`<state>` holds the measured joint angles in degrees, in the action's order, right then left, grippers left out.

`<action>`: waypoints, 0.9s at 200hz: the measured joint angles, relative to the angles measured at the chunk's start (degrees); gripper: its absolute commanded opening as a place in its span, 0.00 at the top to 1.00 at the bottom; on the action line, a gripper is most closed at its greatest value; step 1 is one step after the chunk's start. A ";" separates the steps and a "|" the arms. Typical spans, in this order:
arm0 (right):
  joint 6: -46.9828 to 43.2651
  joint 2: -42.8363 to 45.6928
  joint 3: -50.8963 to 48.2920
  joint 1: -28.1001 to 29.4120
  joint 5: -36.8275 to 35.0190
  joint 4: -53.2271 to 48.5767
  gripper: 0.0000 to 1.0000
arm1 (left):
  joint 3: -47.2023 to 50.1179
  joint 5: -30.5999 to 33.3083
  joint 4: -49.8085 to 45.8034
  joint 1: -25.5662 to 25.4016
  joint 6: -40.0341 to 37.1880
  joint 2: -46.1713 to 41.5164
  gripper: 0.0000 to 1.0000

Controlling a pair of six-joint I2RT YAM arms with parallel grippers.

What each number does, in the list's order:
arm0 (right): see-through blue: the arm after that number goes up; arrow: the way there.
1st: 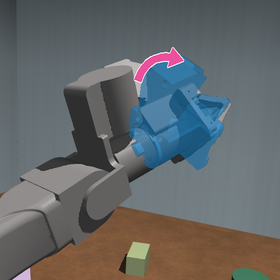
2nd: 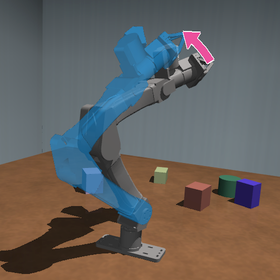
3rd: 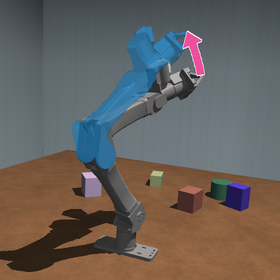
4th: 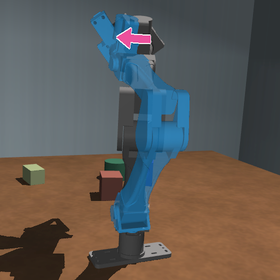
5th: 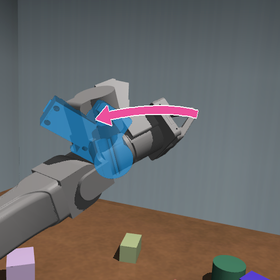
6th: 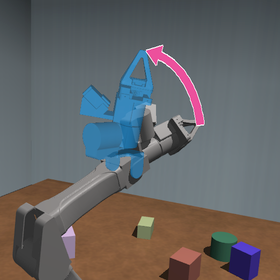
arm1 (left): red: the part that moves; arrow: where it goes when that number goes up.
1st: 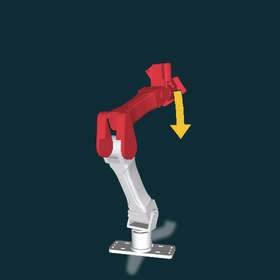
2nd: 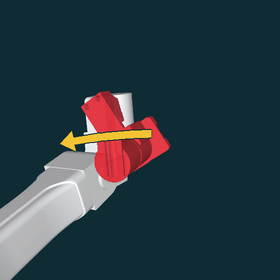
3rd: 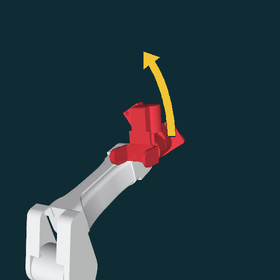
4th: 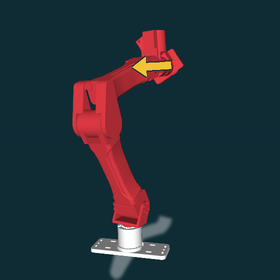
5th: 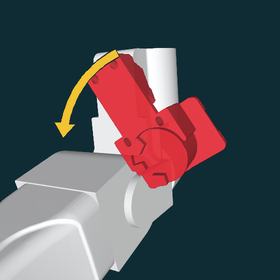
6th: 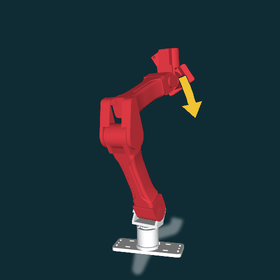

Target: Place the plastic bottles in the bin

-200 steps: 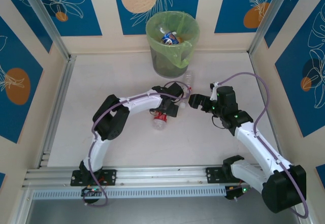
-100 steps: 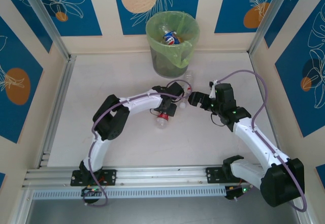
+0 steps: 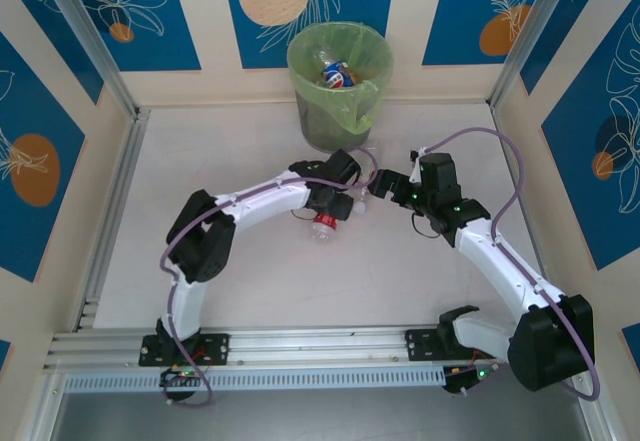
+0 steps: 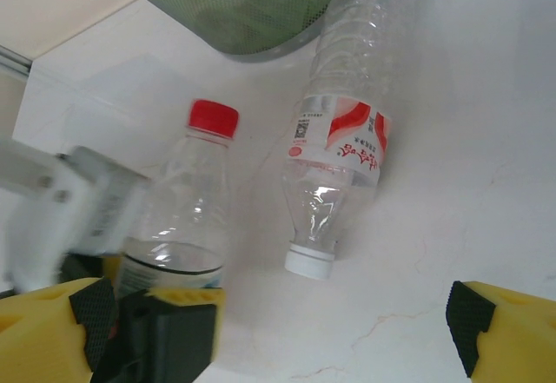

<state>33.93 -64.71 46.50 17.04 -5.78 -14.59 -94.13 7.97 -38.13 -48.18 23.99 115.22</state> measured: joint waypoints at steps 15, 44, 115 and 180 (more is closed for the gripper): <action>0.44 -0.02 0.11 0.00 0.02 0.39 0.00 | 0.00 -0.07 0.96 0.31 -0.17 -3.21 0.43; 1.27 -0.02 0.13 0.00 0.00 0.66 0.00 | 0.13 -0.02 4.81 1.44 -0.22 -9.22 0.42; 3.37 2.16 0.11 -0.02 -0.04 1.70 0.00 | -4.09 -5.86 14.36 7.98 -0.63 -12.66 0.41; 4.68 4.76 -0.39 -0.02 -0.55 1.22 0.00 | -19.85 -7.21 22.82 9.81 -5.88 -6.71 0.40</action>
<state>38.61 -59.94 46.11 17.02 -6.33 -13.37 -113.97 0.75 -15.31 -38.37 18.11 108.51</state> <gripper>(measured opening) 0.999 0.601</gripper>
